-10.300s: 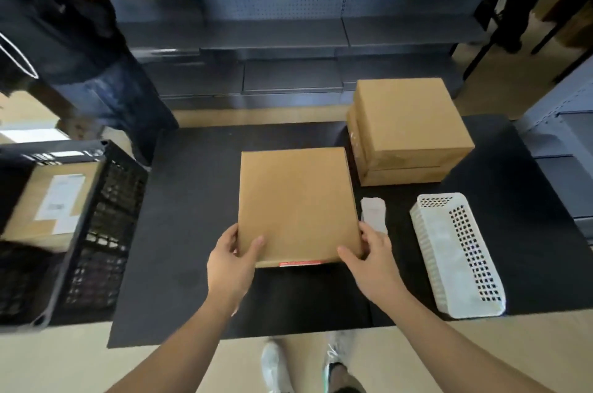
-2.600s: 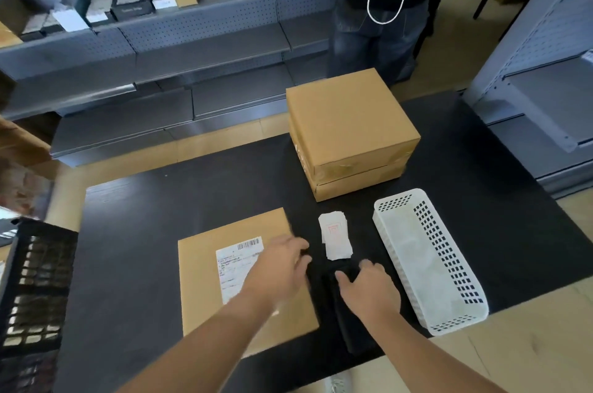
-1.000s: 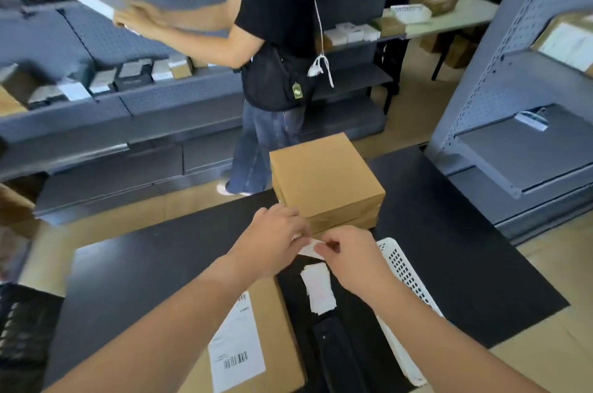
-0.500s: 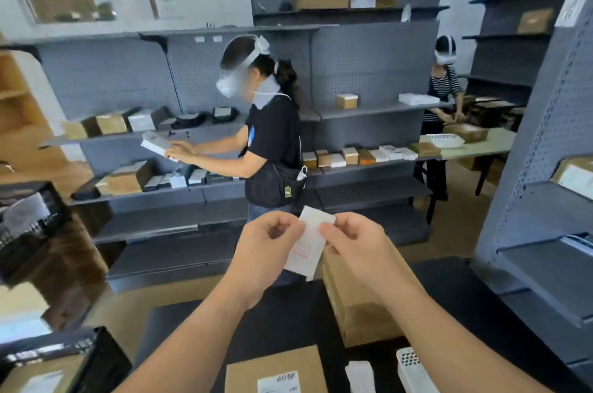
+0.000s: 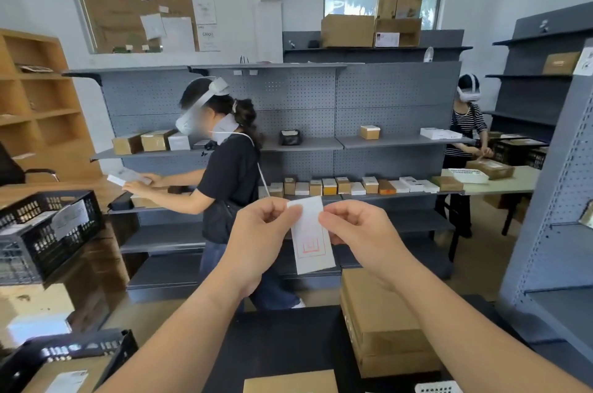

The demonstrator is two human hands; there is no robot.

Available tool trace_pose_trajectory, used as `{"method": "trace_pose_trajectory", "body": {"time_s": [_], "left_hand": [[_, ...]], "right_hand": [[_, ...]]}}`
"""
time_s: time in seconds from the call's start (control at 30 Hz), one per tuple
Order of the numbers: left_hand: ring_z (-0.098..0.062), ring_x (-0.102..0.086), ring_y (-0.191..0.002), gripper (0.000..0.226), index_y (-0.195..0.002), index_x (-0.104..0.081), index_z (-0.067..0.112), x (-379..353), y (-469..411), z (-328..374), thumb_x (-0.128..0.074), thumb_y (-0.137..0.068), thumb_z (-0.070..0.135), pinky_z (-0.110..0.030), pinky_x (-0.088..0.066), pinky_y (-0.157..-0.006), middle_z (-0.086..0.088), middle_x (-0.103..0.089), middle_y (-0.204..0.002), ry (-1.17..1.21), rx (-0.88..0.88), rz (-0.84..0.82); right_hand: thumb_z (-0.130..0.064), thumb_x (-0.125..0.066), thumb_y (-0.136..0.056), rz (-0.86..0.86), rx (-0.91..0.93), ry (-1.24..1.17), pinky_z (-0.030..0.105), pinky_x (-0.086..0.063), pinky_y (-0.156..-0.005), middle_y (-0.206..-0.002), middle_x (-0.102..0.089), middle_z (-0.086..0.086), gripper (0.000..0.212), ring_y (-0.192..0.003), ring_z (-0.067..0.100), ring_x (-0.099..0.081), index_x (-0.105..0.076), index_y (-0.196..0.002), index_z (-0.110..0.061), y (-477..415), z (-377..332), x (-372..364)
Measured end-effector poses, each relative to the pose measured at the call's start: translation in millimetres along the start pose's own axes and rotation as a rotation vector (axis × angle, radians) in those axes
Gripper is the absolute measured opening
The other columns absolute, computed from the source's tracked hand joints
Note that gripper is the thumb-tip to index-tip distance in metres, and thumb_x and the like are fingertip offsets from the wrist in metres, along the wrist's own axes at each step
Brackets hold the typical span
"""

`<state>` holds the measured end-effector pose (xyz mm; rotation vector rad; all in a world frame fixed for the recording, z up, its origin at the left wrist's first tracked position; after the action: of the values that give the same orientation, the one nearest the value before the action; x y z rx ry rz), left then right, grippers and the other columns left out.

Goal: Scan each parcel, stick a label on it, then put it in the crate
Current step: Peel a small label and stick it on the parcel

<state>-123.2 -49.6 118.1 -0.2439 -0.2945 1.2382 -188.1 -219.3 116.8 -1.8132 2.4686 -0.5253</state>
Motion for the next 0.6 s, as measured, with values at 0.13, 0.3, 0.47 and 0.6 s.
{"method": "trace_pose_trajectory", "body": {"time_s": [0.13, 0.3, 0.47, 0.6], "left_hand": [[-0.014, -0.070, -0.082, 0.019, -0.082, -0.069, 0.007, 3, 6, 3, -0.065, -0.097, 0.018, -0.029, -0.051, -0.073, -0.007, -0.076, -0.087, 0.005, 0.009, -0.002], [-0.004, -0.063, -0.072, 0.009, -0.085, -0.074, 0.014, 4, 6, 18, -0.070, -0.092, 0.018, -0.023, -0.052, -0.069, 0.004, -0.073, -0.089, -0.129, -0.116, -0.013], [0.005, -0.050, -0.061, 0.013, -0.081, -0.071, 0.014, 4, 5, 27, -0.067, -0.094, 0.015, -0.011, -0.038, -0.060, 0.020, -0.060, -0.070, -0.238, -0.178, -0.078], [0.000, -0.051, -0.065, 0.012, -0.083, -0.070, 0.014, 6, 7, 29, -0.067, -0.094, 0.014, -0.014, -0.040, -0.064, 0.015, -0.062, -0.073, -0.275, -0.205, -0.182]], "right_hand": [[-0.024, -0.068, -0.096, -0.002, 0.023, 0.059, 0.024, -0.059, -0.074, -0.090, -0.078, -0.006, 0.009, -0.088, 0.012, -0.072, -0.076, -0.097, -0.020, 3, -3, -4], [-0.024, -0.067, -0.096, -0.035, 0.055, 0.130, 0.035, -0.058, -0.079, -0.090, -0.078, -0.005, 0.011, -0.090, 0.012, -0.072, -0.078, -0.094, -0.020, 5, -8, -5], [-0.022, -0.072, -0.093, -0.060, 0.097, 0.171, 0.034, -0.061, -0.084, -0.089, -0.078, -0.006, 0.007, -0.088, 0.010, -0.073, -0.079, -0.093, -0.022, 8, -14, -2], [-0.017, -0.071, -0.093, -0.079, 0.178, 0.193, 0.019, -0.056, -0.076, -0.082, -0.077, -0.004, 0.010, -0.079, 0.007, -0.071, -0.080, -0.092, -0.021, 7, -32, 9]]}}
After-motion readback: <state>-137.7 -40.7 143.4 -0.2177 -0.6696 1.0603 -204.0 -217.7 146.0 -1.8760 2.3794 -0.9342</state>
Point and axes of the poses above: each hand's wrist, its own y-axis away from the middle knuckle, its own x-axis out of the back of the hand, z = x × y, the point moved 2 cm from there along -y, towards the middle knuckle
